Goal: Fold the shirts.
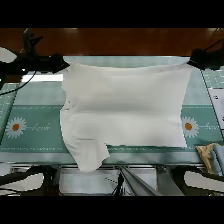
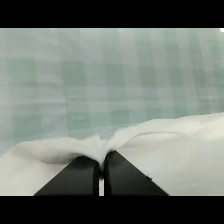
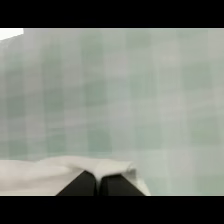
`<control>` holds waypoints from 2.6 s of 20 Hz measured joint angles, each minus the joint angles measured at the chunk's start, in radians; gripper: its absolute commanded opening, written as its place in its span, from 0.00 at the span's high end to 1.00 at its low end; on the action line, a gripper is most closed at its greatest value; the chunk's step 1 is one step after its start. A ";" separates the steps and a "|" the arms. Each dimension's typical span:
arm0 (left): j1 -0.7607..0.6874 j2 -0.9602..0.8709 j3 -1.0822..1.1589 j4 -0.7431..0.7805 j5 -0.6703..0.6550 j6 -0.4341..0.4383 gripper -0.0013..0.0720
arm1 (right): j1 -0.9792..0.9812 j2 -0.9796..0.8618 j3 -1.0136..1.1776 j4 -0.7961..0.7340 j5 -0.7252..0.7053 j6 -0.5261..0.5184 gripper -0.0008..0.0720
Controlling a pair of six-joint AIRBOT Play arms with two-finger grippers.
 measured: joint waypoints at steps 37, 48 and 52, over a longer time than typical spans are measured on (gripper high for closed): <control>0.128 -0.114 0.007 0.182 -0.669 -0.063 0.34 | -0.006 -0.083 -0.021 -0.182 0.571 -0.075 0.41; 0.425 0.320 -0.690 0.172 -0.618 0.031 0.14 | -0.285 0.233 -0.430 -0.053 0.388 -0.170 0.31; 0.387 0.341 -0.792 0.167 -0.584 0.058 0.14 | -0.306 0.254 -0.464 0.005 0.341 -0.188 0.31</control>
